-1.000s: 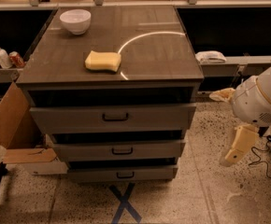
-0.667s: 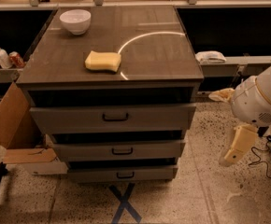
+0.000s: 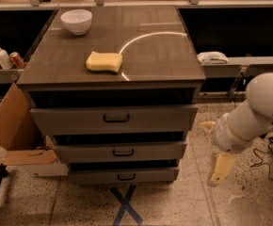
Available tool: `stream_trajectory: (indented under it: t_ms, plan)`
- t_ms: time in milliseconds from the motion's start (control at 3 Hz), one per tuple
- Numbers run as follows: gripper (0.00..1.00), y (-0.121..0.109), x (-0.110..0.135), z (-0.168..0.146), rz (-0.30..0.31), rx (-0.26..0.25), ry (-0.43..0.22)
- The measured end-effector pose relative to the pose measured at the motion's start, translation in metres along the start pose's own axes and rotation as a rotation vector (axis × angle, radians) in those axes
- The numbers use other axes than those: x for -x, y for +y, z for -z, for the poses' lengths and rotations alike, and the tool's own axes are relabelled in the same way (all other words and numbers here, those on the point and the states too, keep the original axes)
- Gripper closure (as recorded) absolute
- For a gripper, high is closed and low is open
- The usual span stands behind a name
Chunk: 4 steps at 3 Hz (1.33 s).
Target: Open middle drawer
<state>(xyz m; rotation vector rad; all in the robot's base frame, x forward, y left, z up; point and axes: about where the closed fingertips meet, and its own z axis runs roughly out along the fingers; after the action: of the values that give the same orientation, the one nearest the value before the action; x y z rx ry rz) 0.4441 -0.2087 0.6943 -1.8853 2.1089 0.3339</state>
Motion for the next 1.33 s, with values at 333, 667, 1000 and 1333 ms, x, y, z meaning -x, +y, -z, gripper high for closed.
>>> stream_trajectory:
  t_ms: [333, 667, 1000, 1333]
  plan:
    - [0.00, -0.001, -0.029, -0.074, 0.005, 0.039, 0.000]
    - [0.00, -0.001, -0.031, -0.082, 0.003, 0.049, -0.007]
    - [0.00, -0.013, -0.036, -0.122, 0.035, 0.050, 0.006]
    - [0.00, -0.035, -0.034, -0.173, 0.096, 0.002, 0.008]
